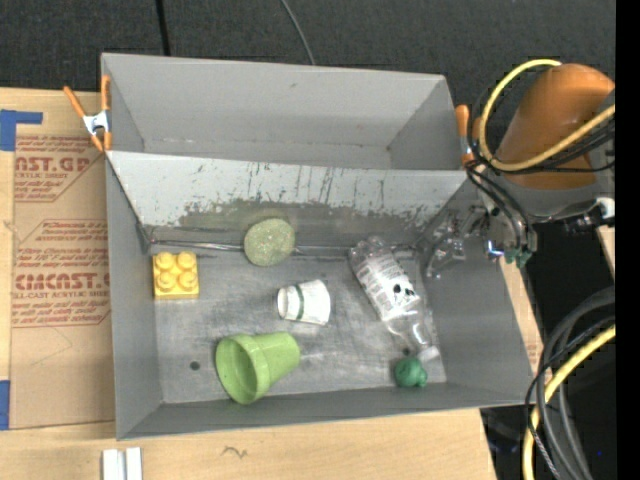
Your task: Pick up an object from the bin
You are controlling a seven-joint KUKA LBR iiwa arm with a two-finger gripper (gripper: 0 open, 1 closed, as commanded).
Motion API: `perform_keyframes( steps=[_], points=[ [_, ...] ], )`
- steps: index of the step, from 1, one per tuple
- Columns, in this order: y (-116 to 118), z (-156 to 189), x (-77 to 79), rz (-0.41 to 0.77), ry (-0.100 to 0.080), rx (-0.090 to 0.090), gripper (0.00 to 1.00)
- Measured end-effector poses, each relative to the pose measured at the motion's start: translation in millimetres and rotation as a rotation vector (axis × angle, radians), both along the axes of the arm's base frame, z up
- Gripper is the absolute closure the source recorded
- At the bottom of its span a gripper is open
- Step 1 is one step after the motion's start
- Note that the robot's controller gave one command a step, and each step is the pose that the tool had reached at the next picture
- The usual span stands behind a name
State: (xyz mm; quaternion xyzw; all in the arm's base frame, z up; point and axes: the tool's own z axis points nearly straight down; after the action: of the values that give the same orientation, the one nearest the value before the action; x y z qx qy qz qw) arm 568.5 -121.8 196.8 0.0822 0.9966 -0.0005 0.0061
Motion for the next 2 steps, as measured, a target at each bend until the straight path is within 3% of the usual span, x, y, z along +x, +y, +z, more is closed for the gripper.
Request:
perform_keyframes(
  steps=[1, 2],
  points=[
    [13.9, -14.7, 5.9, 0.005, 0.010, 0.001, 0.00],
    [13.9, -14.7, 5.9, 0.005, 0.010, 0.001, 0.00]
  ],
)
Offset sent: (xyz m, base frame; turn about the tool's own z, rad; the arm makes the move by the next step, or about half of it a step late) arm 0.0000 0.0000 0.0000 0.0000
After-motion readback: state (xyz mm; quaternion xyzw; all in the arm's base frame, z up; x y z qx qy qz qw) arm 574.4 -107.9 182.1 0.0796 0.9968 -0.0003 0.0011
